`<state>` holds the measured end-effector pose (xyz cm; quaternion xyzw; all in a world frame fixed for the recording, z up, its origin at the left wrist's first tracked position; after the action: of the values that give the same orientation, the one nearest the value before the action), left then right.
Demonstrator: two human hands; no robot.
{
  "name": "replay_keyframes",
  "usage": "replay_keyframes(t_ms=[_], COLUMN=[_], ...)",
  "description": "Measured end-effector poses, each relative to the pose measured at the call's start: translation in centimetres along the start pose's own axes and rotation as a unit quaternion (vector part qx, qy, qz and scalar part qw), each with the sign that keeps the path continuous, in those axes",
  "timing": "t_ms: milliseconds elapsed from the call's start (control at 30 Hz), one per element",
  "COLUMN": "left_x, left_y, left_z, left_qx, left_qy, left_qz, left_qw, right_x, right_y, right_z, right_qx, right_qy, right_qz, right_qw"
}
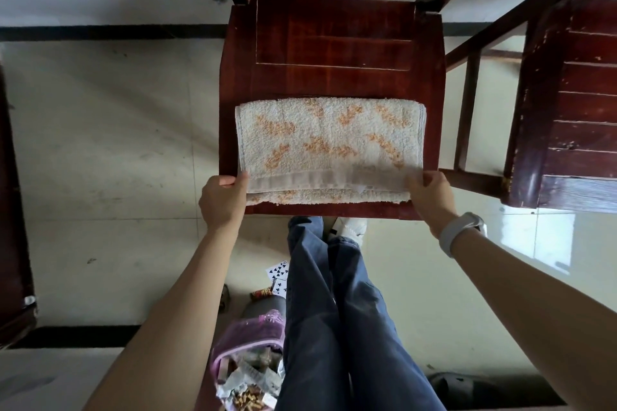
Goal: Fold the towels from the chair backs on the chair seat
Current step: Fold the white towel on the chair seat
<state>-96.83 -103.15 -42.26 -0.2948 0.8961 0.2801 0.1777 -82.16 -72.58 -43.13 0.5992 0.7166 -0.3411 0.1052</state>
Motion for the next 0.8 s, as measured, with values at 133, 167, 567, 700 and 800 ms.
replay_keyframes(t_ms=[133,167,567,700,800], left_x=[-0.8,-1.1,-0.9,-0.6,-0.3], left_y=[-2.1,-2.9,-3.3,-3.8,-3.2], left_z=[-1.1,-1.1,0.0,-0.1,-0.5], left_qx=[-0.018,-0.042,-0.195,-0.17,-0.113], left_qy=[0.006,-0.018,-0.014,0.0,-0.011], left_qz=[-0.056,-0.098,-0.237,-0.22,-0.151], left_qw=[0.998,0.994,0.952,0.961,0.982], right_x=[-0.1,-0.2,-0.5,-0.4,-0.3], right_y=[0.9,1.2,3.5,3.2,2.7], right_z=[1.0,1.1,1.0,0.4,0.1], right_qx=[-0.001,-0.005,0.16,0.126,0.102], right_qy=[-0.008,0.0,0.047,0.082,0.081], right_qz=[0.04,0.054,0.221,0.187,0.145], right_qw=[0.999,0.999,0.961,0.971,0.981])
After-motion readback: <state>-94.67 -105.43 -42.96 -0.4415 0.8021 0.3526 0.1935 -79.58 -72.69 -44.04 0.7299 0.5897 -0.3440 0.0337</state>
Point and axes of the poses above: each hand's wrist, its own x-axis towards the middle knuckle, its own z-axis out of the palm, y = z × x, the point moved 4 cm from there along x, towards the middle knuckle, and after that the axes turned 12 degrees about y, right-handed, at the moved point
